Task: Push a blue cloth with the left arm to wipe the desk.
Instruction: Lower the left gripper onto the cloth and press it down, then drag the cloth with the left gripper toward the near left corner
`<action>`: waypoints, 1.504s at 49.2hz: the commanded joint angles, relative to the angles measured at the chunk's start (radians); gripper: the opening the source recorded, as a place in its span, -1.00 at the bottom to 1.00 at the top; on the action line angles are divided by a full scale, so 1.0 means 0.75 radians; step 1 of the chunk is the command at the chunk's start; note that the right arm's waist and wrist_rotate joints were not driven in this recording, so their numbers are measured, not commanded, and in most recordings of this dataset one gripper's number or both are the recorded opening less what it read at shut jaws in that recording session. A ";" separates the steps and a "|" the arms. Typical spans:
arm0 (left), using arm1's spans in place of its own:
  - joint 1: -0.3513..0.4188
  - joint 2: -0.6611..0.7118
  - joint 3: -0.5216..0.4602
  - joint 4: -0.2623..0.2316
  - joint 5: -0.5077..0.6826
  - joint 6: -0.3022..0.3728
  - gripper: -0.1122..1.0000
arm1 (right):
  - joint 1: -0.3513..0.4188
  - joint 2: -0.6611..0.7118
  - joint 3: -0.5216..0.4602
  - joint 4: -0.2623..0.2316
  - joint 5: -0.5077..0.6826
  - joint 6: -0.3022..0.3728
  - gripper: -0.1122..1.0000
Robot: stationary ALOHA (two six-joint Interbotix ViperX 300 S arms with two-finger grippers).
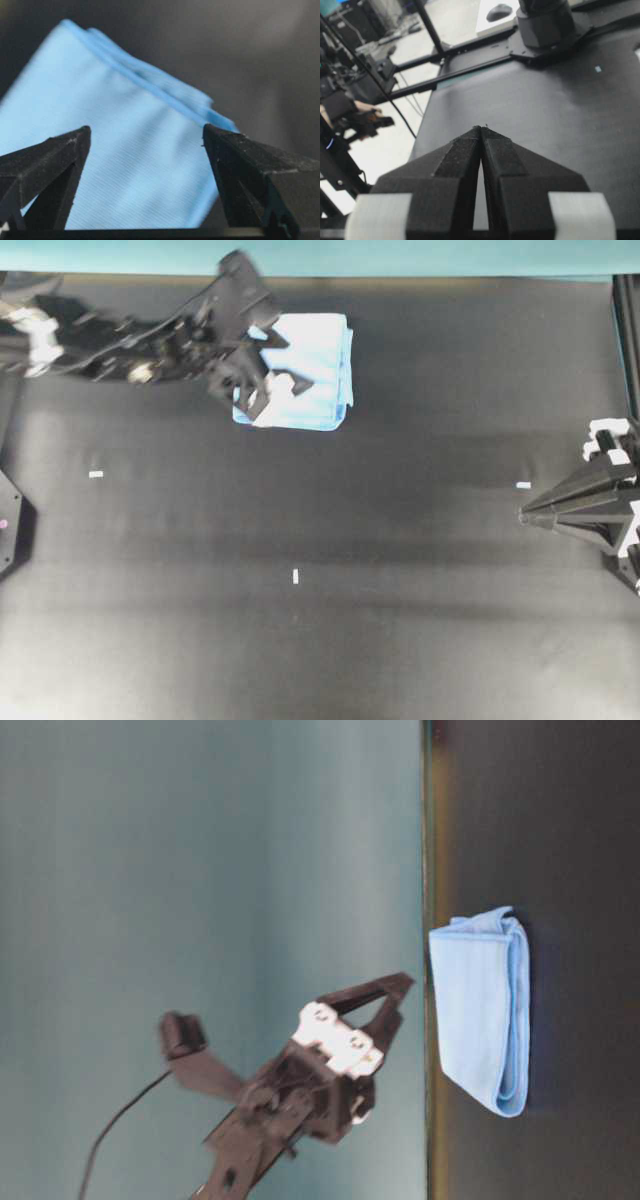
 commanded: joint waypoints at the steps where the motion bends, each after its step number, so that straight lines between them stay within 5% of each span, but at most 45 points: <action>1: 0.027 0.045 -0.051 0.006 -0.008 0.004 0.77 | 0.000 0.004 -0.025 0.002 -0.006 0.000 -0.79; 20: 0.082 0.243 -0.127 0.006 0.057 0.006 0.77 | 0.000 0.000 -0.002 0.000 -0.006 -0.002 -0.79; 39: 0.074 0.256 -0.084 0.008 0.059 0.016 0.77 | 0.000 0.000 0.025 0.002 -0.022 0.000 -0.79; 74: -0.184 -0.031 0.389 0.006 -0.029 0.016 0.77 | 0.000 -0.022 0.022 0.002 -0.033 -0.002 -0.79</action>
